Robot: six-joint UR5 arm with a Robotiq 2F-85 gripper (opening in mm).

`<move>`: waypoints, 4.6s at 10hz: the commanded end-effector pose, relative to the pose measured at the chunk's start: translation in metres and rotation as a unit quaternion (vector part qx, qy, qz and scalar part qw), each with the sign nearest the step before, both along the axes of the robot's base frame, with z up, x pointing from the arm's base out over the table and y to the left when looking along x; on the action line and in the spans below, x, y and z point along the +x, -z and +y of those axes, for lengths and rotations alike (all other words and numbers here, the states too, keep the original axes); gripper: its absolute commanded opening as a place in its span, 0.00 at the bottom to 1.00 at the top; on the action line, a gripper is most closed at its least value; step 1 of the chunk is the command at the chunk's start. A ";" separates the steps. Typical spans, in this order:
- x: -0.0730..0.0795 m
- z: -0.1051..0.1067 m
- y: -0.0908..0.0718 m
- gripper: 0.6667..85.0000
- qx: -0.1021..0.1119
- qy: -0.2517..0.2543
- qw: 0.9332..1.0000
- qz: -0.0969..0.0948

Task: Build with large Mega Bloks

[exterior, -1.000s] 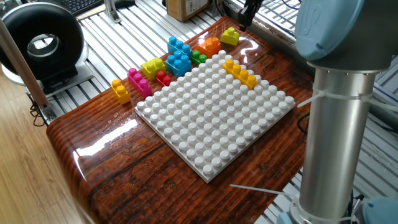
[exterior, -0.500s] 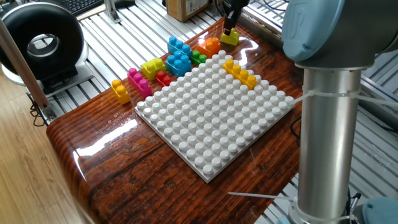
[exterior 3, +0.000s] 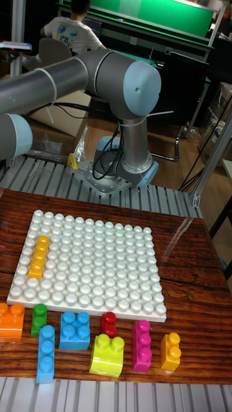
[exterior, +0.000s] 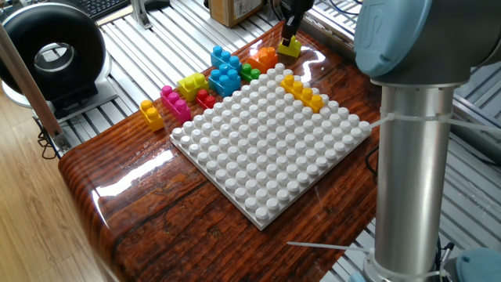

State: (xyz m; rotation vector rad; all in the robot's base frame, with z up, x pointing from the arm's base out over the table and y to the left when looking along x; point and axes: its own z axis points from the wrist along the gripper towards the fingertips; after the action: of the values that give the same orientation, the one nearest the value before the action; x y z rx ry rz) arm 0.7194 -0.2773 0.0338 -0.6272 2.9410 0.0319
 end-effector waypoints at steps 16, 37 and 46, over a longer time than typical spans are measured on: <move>-0.018 0.023 -0.051 0.00 -0.018 0.114 0.993 0.032; -0.071 0.114 -0.069 0.00 0.007 0.046 0.997 0.057; -0.088 0.151 -0.066 0.00 -0.001 0.166 0.985 0.054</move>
State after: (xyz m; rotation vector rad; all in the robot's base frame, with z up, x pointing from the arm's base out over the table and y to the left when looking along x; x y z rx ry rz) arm 0.6364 -0.1434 0.0997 -0.2207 3.1168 0.0310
